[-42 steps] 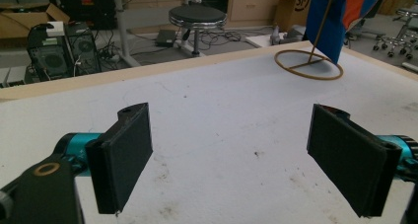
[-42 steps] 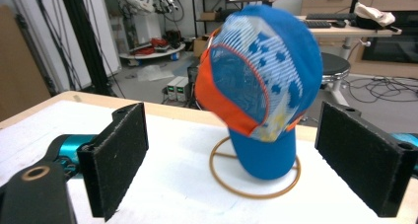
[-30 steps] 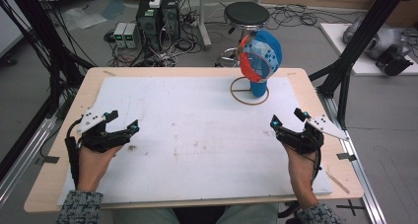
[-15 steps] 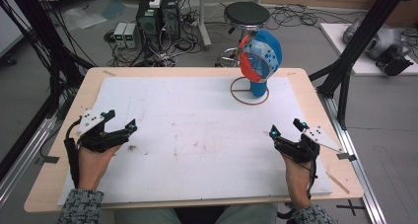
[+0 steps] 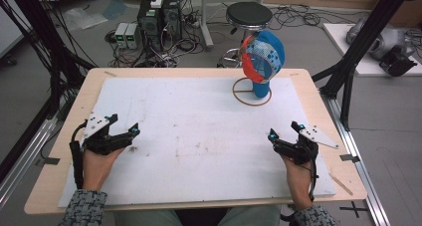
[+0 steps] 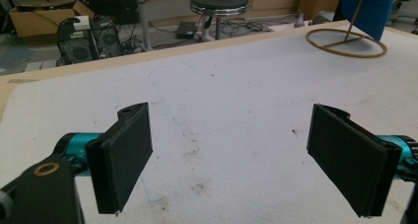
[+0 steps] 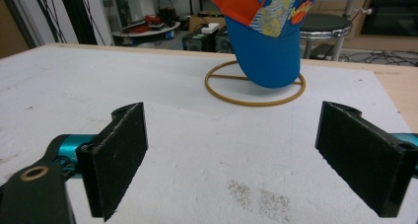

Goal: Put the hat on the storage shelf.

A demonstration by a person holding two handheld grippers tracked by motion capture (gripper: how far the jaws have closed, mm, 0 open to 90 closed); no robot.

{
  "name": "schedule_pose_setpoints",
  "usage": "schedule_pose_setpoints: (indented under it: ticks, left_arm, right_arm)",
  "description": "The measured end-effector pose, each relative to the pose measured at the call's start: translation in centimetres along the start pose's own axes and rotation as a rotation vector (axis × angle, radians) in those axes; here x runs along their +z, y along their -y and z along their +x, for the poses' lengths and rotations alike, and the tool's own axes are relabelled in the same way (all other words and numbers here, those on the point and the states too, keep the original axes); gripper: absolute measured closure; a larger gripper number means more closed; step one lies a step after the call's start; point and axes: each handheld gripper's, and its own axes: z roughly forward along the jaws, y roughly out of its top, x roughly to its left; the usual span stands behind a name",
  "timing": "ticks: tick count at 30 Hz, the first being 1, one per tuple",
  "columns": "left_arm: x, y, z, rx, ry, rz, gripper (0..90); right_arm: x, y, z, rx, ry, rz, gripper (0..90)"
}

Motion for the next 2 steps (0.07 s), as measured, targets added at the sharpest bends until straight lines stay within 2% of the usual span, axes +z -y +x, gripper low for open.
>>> schedule_pose_setpoints:
  ticks: [2]
  left_arm:
    - [0.07,0.12,0.05,-0.007,-0.002,0.007,17.3]
  right_arm:
    - [0.04,0.02,0.02,0.000,-0.003,0.008,11.6]
